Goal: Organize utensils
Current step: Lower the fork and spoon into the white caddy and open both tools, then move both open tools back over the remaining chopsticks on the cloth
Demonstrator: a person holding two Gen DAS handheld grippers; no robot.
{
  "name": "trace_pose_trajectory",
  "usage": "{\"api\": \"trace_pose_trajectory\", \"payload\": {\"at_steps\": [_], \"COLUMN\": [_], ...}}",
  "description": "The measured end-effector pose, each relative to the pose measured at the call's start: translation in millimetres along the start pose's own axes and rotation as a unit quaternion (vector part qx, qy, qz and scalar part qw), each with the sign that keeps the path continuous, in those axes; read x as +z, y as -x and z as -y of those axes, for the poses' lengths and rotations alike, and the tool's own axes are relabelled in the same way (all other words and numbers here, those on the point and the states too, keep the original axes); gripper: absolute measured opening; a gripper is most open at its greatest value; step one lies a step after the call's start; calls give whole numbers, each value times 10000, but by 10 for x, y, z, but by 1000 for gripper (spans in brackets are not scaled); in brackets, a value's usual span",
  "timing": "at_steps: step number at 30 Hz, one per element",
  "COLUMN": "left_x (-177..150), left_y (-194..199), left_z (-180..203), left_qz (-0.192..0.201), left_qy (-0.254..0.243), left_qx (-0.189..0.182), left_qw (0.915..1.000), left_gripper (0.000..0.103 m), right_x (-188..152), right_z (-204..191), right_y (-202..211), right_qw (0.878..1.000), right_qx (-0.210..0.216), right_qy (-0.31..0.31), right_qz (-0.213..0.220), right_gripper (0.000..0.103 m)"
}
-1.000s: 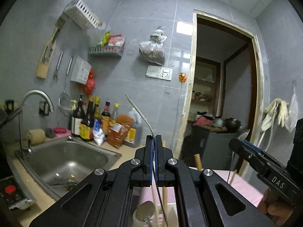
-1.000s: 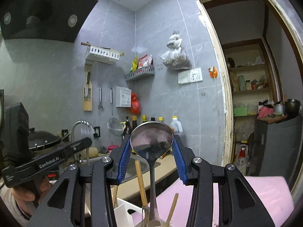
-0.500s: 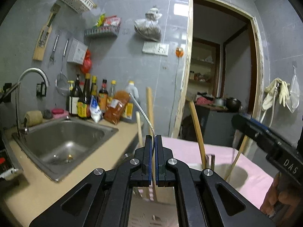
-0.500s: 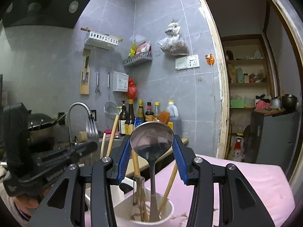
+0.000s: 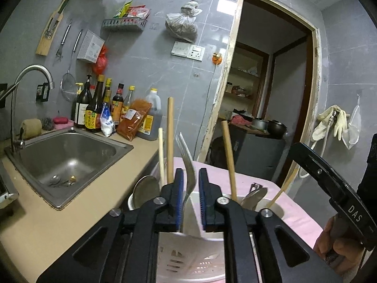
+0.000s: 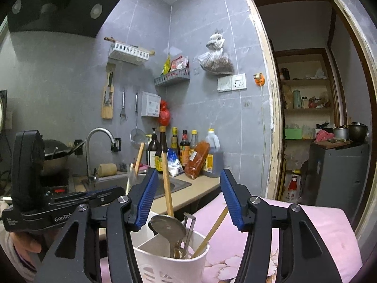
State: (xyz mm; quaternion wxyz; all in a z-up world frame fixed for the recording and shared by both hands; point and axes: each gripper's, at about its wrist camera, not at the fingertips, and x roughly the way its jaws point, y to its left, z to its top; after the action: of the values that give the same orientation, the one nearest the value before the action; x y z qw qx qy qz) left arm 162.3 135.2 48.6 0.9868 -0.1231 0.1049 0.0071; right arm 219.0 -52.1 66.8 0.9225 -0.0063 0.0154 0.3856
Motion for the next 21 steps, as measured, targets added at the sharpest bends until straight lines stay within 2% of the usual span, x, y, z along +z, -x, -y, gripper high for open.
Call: {"api": "trace_pose_trajectory", "payload": {"at_steps": [3, 8, 10, 11, 13, 16, 21], "left_x": [54, 127, 139, 140, 138, 126, 68], "left_y": [75, 183, 227, 237, 276, 317, 349], "left_z": [48, 217, 313, 345, 427, 533, 737], "left_qz": [97, 170, 168, 169, 183, 201, 107], "left_qy": [29, -136, -230, -256, -311, -402, -577], "left_qx": [-78, -71, -53, -70, -119, -162, -299], "left_qw": [9999, 9997, 9996, 9995, 9993, 9989, 9978], "left_gripper": [36, 44, 56, 58, 68, 81, 83], "right_x": [67, 131, 152, 159, 165, 150, 76], "right_z": [14, 91, 144, 171, 230, 336, 505], "right_y": [90, 299, 413, 460, 570, 740, 962], "right_qw": [9999, 9996, 9992, 9991, 9985, 9973, 9945], "right_qx": [-52, -225, -337, -379, -500, -718, -1048], "right_qy": [3, 6, -34, -51, -60, -28, 25], "right_qz": [94, 175, 197, 202, 193, 158, -70], "right_gripper": [68, 80, 88, 90, 101, 103, 103]}}
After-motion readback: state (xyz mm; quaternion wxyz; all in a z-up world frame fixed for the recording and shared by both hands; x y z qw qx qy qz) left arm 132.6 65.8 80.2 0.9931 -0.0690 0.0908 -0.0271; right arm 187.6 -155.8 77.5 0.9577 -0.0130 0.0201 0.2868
